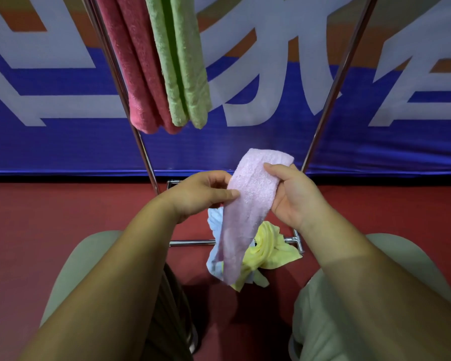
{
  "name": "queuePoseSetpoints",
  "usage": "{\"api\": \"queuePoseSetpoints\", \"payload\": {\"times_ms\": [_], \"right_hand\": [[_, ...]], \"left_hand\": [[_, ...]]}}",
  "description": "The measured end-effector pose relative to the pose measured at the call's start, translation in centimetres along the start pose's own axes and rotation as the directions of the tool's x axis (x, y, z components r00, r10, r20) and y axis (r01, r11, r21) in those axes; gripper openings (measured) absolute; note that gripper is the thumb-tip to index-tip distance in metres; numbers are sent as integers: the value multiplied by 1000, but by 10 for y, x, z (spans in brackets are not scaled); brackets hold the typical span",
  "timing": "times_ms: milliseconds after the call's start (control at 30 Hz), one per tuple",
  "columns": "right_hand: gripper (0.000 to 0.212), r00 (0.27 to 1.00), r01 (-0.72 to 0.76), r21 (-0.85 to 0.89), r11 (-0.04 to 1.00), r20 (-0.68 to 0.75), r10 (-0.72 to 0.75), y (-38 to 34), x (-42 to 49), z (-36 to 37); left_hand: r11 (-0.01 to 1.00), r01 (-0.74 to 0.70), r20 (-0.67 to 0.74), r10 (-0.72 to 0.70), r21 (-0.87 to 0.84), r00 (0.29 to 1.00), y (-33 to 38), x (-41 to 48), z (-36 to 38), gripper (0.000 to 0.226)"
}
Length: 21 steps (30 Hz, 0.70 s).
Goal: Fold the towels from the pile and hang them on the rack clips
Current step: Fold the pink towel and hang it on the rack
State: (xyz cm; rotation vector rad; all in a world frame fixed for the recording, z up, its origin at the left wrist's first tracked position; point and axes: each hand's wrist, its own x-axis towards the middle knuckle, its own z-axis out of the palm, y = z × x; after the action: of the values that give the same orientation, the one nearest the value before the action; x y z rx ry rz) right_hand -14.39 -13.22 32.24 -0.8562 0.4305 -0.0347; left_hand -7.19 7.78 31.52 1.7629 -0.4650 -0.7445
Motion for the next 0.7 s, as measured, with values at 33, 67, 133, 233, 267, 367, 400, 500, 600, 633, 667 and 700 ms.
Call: {"api": "queuePoseSetpoints", "payload": {"times_ms": [33, 67, 133, 233, 267, 367, 400, 500, 600, 633, 667, 700], "right_hand": [[38, 1000, 9, 10, 1000, 11, -9, 0, -1, 1], [38, 1000, 20, 11, 1000, 20, -21, 0, 0, 2], [38, 999, 41, -7, 999, 34, -40, 0, 0, 3], [38, 997, 64, -9, 998, 32, -64, 1, 2, 3], [38, 997, 70, -3, 998, 29, -70, 2, 3, 3], [39, 997, 76, 8, 997, 22, -76, 1, 6, 3], [39, 997, 77, 11, 997, 19, -77, 1, 7, 4], [44, 995, 103, 18, 994, 12, -104, 0, 10, 6], [50, 993, 117, 22, 993, 21, -118, 2, 14, 5], [50, 993, 112, 25, 993, 26, -112, 3, 14, 5], [49, 994, 105, 26, 994, 29, -105, 4, 14, 5], [48, 994, 101, 26, 995, 29, -101, 4, 14, 5]], "left_hand": [[1000, 6, -22, -6, -18, 1000, -2, 1, 1, 16], [1000, 21, -49, -22, -17, 999, -2, 2, 2, 28], [999, 49, -90, -49, -1, 995, -4, 3, 3, 43], [998, 62, -110, -62, -6, 992, -4, 4, 6, 47], [998, 54, -111, -56, -20, 992, -5, 5, 7, 48], [996, 15, -144, -28, -88, 989, -6, 8, 12, 38], [994, 2, -161, -20, -109, 987, -7, 9, 12, 33], [989, -31, -170, 7, -142, 985, -5, 7, 15, 20], [985, -27, -119, 7, -169, 993, -4, 6, 15, 14], [985, -19, -99, 1, -174, 995, -3, 6, 15, 14], [984, -8, -84, -7, -180, 996, -4, 7, 17, 13], [981, 2, -72, -16, -196, 997, -3, 7, 19, 12]]}}
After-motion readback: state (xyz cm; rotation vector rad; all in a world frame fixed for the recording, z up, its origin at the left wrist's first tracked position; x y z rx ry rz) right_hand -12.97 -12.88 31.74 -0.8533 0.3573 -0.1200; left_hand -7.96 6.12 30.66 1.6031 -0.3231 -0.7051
